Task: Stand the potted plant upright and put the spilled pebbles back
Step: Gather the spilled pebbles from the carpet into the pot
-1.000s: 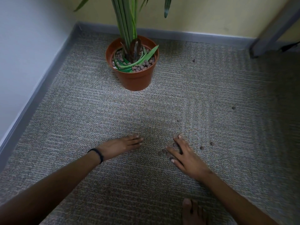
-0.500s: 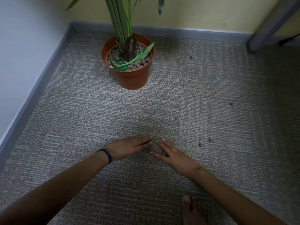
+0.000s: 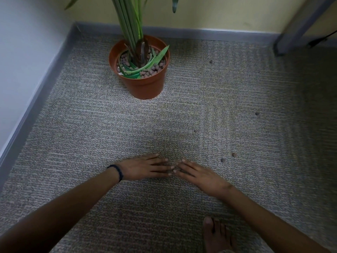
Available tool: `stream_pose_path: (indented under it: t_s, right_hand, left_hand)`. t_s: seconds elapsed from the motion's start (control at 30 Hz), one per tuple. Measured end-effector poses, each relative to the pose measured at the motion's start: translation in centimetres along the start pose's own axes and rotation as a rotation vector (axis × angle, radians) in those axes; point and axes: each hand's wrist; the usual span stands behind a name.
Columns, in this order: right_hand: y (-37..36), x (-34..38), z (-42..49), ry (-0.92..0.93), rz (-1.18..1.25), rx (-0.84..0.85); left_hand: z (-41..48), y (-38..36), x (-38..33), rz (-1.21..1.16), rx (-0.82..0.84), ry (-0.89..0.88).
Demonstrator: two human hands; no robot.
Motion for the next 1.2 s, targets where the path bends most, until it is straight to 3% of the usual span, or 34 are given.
stream_pose_path:
  t_s: [0.3, 0.63, 0.77, 0.83, 0.93, 1.2]
  right_hand:
    - [1.4, -1.4, -2.0, -0.121, 0.055, 0.102]
    - [1.5, 0.5, 0.2, -0.125, -0.019, 0.113]
    - [2.4, 0.8, 0.6, -0.034, -0.068, -0.006]
    - [2.6, 1.0, 0.8, -0.034, -0.117, -0.055]
    - [2.1, 1.2, 0.9, -0.026, -0.126, 0.003]
    - [3.0, 1.6, 1.6, -0.043, -0.109, -0.021]
  left_hand:
    - [-1.6, 1.1, 1.4, -0.05, 0.043, 0.052]
    - [-1.5, 2.1, 0.8, -0.113, 0.017, 0.212]
    - [-1.7, 2.5, 0.9, 0.042, -0.187, 0.147]
    - [-2.3, 2.3, 1.1, 0.065, -0.203, 0.184]
    - [-3.0, 2.1, 1.2, 0.023, -0.189, 0.253]
    - [-3.7, 3.3, 0.9, -0.019, -0.285, 0.281]
Point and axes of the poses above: each hand's wrist, its own z-axis towards the middle knuckle, its own y-axis out of the back of the hand, x = y × z, and after that the axes turned 4 degrees about -x, right-handed
